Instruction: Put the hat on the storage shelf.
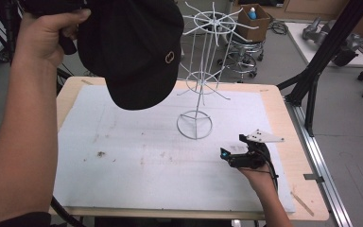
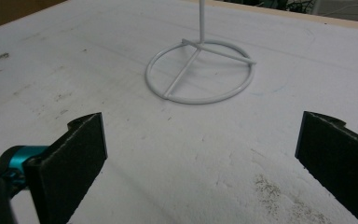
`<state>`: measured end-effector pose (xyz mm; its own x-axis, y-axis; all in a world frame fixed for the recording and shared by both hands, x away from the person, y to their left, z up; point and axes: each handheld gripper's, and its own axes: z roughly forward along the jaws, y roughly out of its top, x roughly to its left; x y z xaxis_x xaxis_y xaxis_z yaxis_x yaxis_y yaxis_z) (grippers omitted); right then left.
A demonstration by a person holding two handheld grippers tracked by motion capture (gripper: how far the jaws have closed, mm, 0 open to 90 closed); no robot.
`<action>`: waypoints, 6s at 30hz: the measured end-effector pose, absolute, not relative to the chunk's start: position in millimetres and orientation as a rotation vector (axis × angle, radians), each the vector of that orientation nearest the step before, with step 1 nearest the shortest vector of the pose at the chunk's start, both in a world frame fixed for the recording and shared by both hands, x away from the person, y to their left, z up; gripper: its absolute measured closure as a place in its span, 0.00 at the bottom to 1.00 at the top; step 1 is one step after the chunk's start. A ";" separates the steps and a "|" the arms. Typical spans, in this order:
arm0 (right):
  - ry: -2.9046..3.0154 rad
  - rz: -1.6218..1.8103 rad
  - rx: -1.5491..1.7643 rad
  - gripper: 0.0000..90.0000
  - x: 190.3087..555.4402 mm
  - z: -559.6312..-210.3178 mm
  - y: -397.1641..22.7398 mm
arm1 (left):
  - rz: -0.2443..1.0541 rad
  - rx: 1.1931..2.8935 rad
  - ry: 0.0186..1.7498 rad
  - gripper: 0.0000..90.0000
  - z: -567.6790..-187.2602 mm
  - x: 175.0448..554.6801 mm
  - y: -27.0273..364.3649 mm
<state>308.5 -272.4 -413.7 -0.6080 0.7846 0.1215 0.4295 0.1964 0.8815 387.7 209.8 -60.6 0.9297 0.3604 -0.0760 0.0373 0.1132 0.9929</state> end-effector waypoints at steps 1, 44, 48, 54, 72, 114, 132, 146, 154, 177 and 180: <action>2.122 1.380 1.140 0.01 308.3 -413.7 -272.4 | 0.248 1.443 0.329 0.76 -59.7 388.1 207.0; 2.137 1.369 1.130 0.01 308.2 -414.5 -269.6 | 0.233 1.621 0.448 0.75 -142.1 415.6 175.3; 2.139 1.367 1.128 0.01 308.1 -414.6 -269.5 | 0.221 1.627 0.465 0.75 -152.0 418.5 177.3; 2.144 1.362 1.128 0.01 308.2 -414.7 -269.3 | 0.214 1.630 0.479 0.75 -161.4 420.1 177.7; 2.144 1.361 1.124 0.01 308.2 -414.8 -268.5 | 0.178 1.622 0.526 0.67 -179.1 423.9 183.0; 2.150 1.359 1.133 0.01 308.0 -414.8 -268.5 | 0.197 1.619 0.598 0.38 -206.3 420.4 201.6; 2.149 1.355 1.134 0.01 308.5 -415.1 -269.0 | 0.181 1.643 0.590 0.26 -216.1 411.4 213.4; 2.150 1.352 1.141 0.01 308.4 -415.2 -268.8 | 0.191 1.667 0.635 0.22 -244.0 394.4 230.5; 2.147 1.344 1.144 0.01 308.4 -415.3 -269.9 | 0.232 1.704 0.631 0.19 -265.6 379.1 230.2; 2.161 1.299 1.168 0.01 311.5 -418.8 -273.0 | 0.318 1.748 0.705 0.19 -354.2 353.6 235.7; 2.162 1.295 1.174 0.01 312.1 -419.3 -273.7 | 0.320 1.742 0.730 0.19 -366.1 352.1 238.5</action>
